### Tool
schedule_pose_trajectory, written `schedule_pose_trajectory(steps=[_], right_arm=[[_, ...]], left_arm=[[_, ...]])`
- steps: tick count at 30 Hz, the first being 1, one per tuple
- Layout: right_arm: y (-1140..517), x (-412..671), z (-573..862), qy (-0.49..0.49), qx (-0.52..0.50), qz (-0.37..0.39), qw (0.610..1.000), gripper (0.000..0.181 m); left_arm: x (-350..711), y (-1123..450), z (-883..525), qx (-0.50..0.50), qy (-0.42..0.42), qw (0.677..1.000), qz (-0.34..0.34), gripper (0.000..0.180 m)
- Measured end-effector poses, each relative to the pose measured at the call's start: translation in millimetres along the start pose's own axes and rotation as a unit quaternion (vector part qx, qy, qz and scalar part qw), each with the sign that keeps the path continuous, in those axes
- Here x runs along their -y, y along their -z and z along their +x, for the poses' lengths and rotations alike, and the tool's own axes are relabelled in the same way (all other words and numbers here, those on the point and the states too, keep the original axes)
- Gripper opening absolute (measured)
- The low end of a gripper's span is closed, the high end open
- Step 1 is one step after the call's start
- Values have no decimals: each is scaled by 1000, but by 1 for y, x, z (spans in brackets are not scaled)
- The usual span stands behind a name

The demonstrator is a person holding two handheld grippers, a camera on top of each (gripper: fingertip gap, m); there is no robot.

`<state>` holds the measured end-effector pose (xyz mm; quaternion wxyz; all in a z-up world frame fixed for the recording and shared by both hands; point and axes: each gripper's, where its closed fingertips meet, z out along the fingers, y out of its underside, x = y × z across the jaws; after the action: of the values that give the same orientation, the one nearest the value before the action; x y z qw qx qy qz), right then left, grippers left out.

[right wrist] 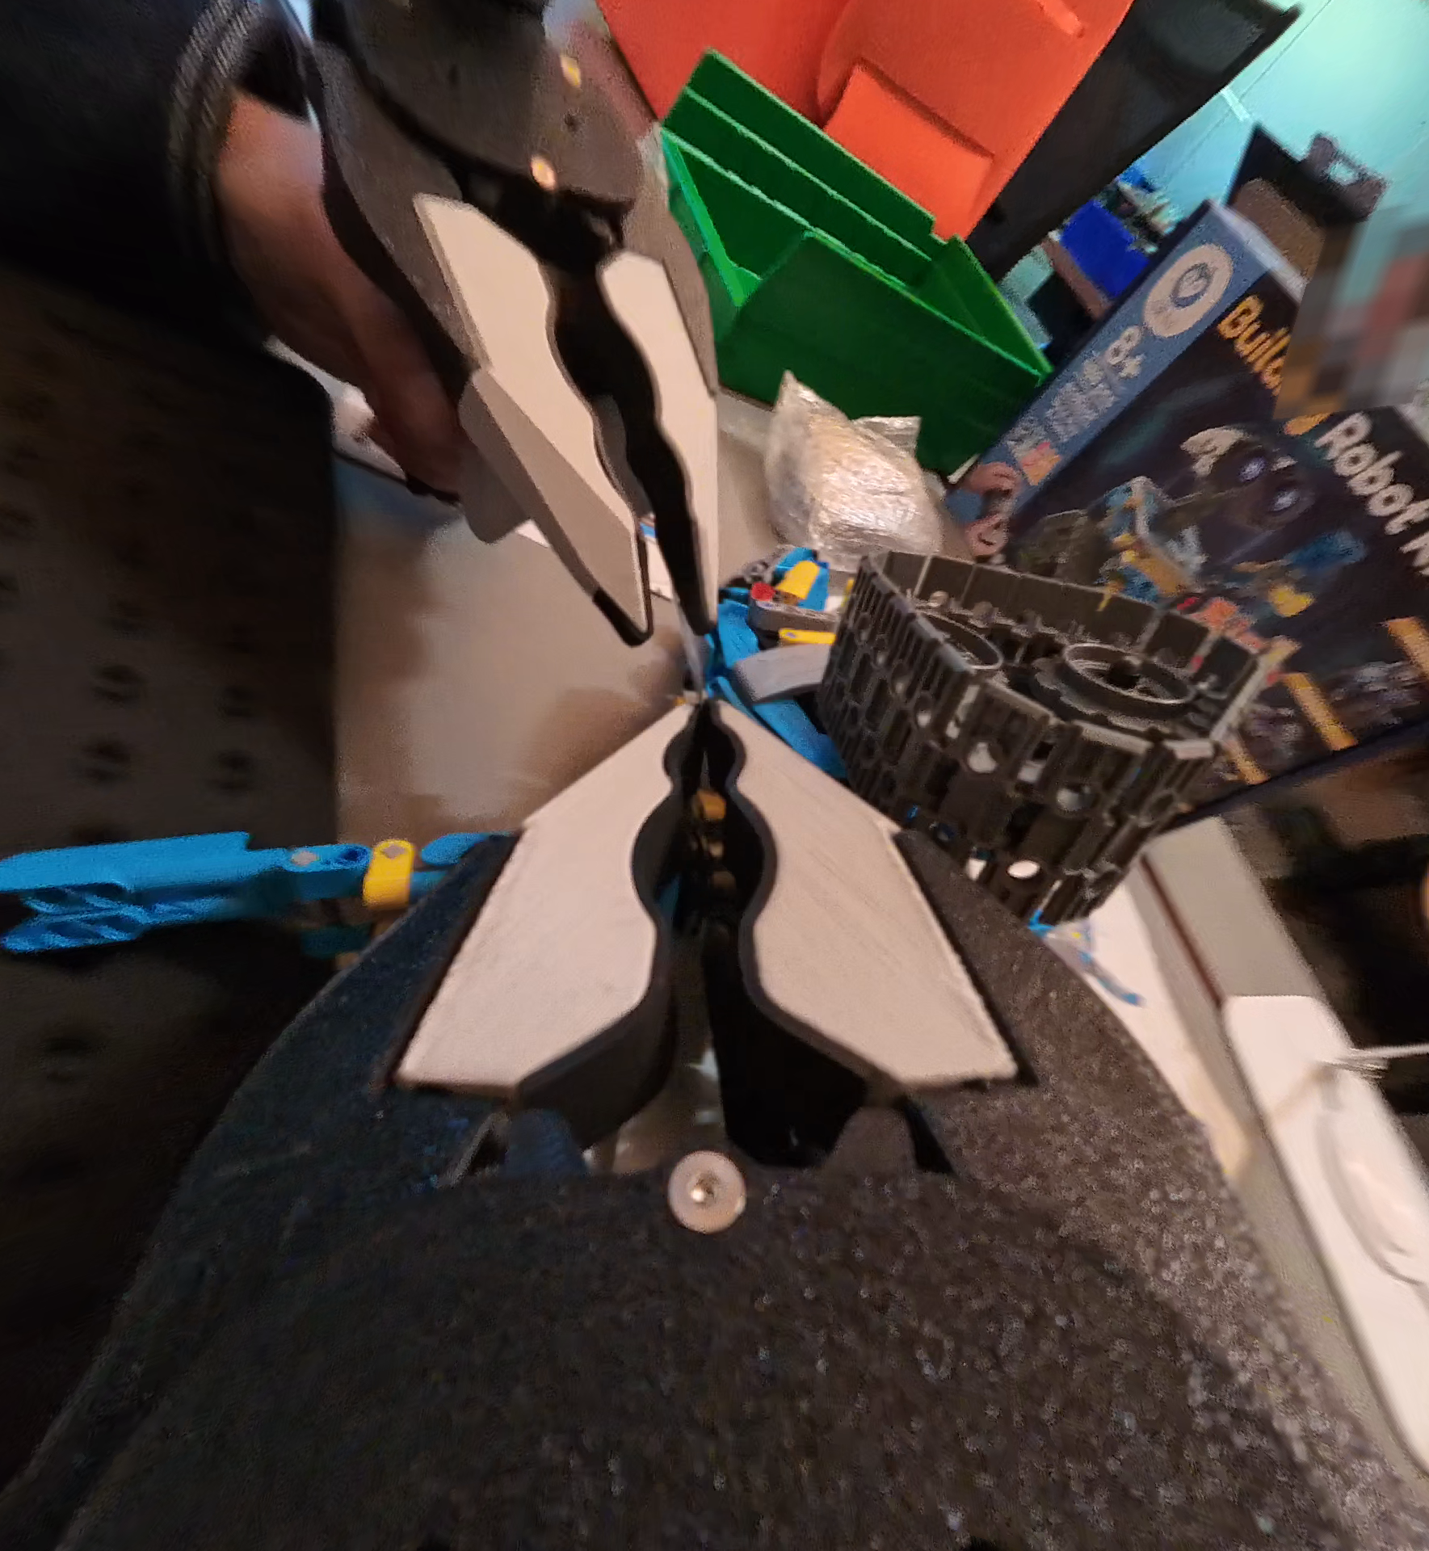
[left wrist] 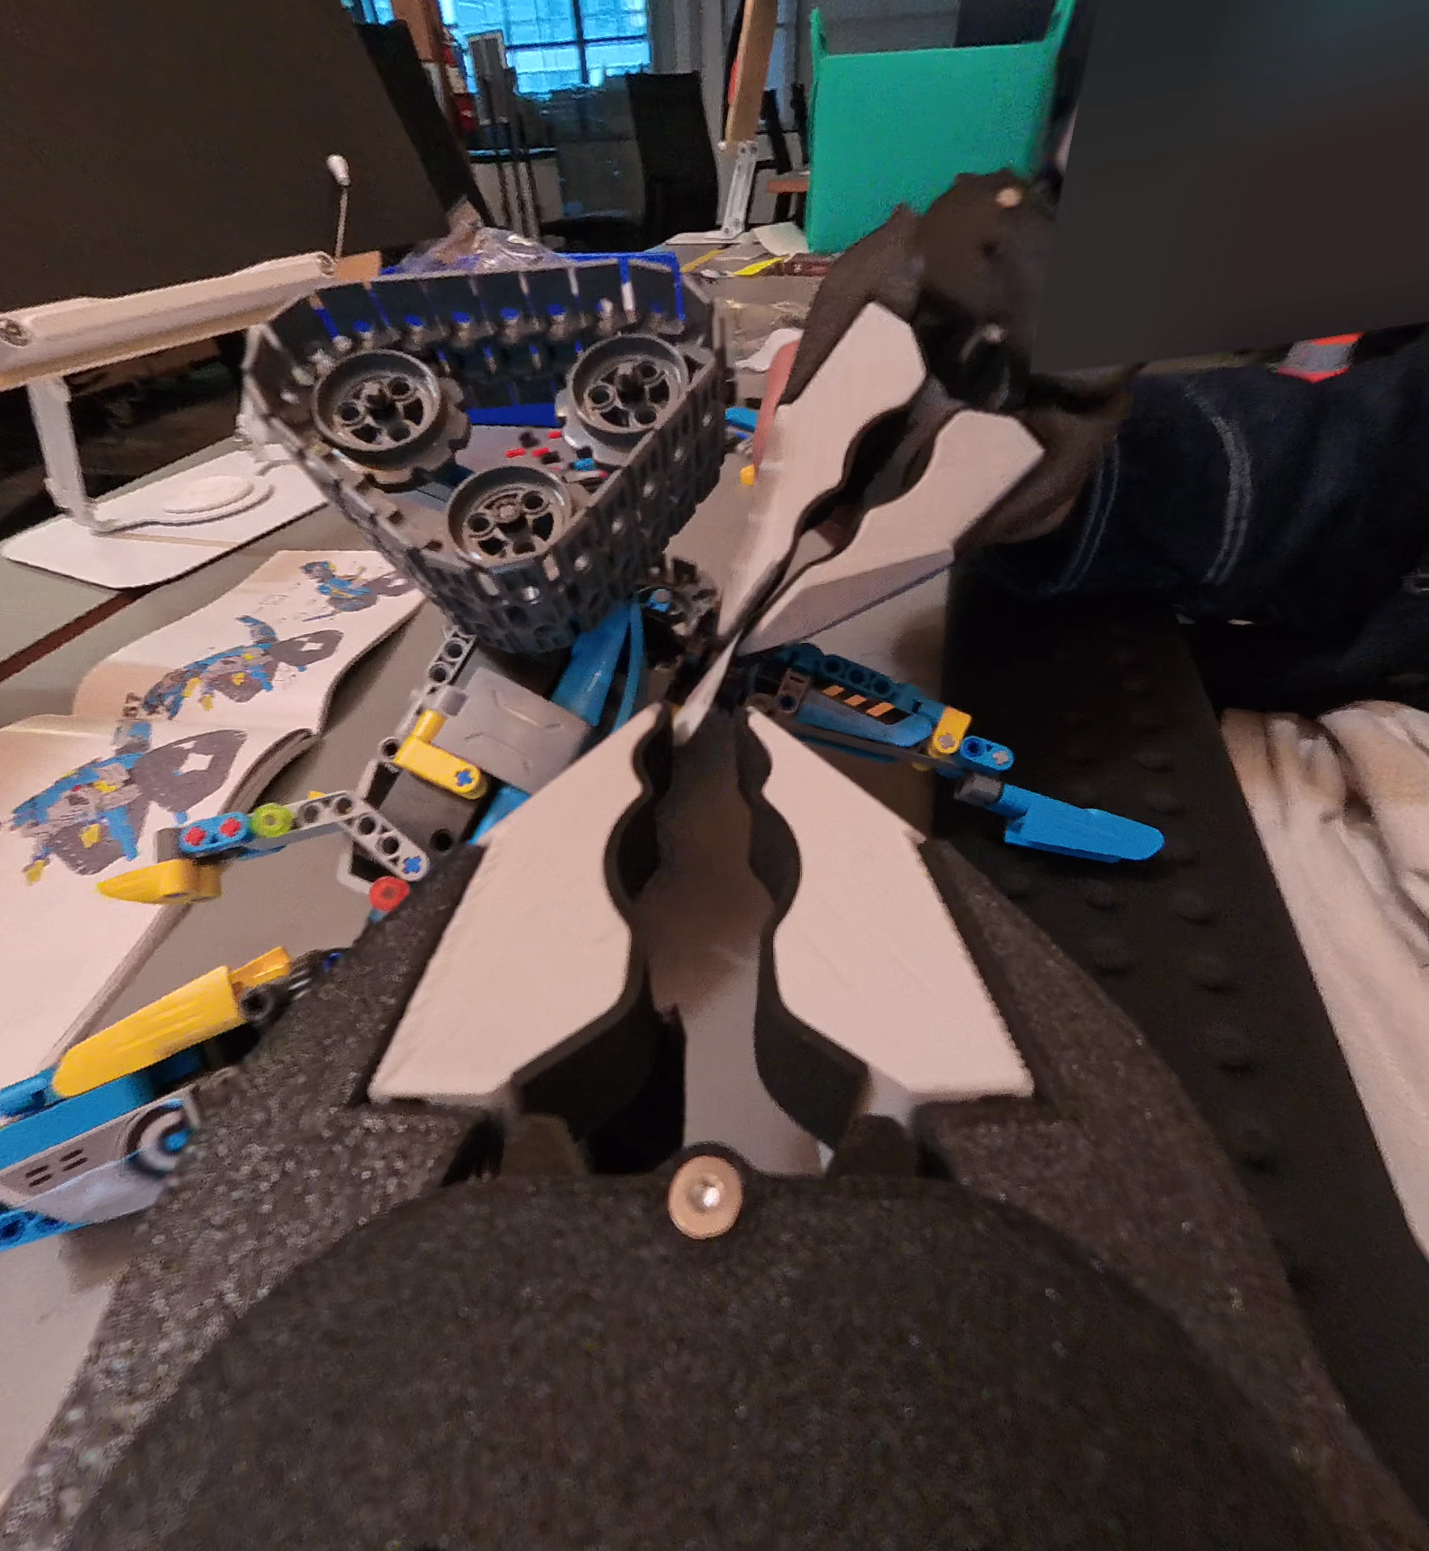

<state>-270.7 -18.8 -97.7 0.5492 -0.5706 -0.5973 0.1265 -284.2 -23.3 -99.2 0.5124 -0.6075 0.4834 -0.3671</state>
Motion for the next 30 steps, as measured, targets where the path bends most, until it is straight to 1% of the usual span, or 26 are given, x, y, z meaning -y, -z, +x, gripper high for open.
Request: schedule_pose_trajectory(steps=[1, 2, 3, 4, 6, 12, 15, 17, 19, 25, 30], right_arm=[[-1, -2, 1, 20, -11, -7, 1000, 0], [-1, -2, 2, 32, -20, -8, 999, 0], [0, -1, 2, 37, -21, -7, 999, 0], [0, -1, 2, 38, -20, -5, 999, 0], [2, 0, 7, 40, -29, 0, 999, 0], [1, -4, 5, 28, -12, -3, 1000, 0], [1, -6, 9, 43, -28, -4, 999, 0], [0, -6, 9, 57, -34, -5, 998, 0], [-2, -11, 8, 57, -31, -16, 998, 0], [-4, -12, 11, 73, -44, -16, 996, 0], [-6, -15, 13, 66, -42, -21, 997, 0]], left_arm=[[-1, 1, -4, 16, -10, 1000, -3, 13], [0, 2, -6, 27, -20, 999, -1, 13], [2, 3, -6, 31, -26, 999, 3, 10], [3, 4, -6, 35, -31, 999, 7, 4], [5, 5, -7, 44, -41, 998, 9, 0], [-2, 3, -6, 72, -82, 994, -17, 0], [-1, 2, -3, 80, -100, 992, -15, 0], [-6, 0, -3, 84, -109, 990, -28, 0], [-9, -1, -5, 91, -117, 988, -36, 0], [-10, -2, -8, 103, -130, 985, -40, 0], [-14, -5, -10, 100, -124, 986, -47, 0]])
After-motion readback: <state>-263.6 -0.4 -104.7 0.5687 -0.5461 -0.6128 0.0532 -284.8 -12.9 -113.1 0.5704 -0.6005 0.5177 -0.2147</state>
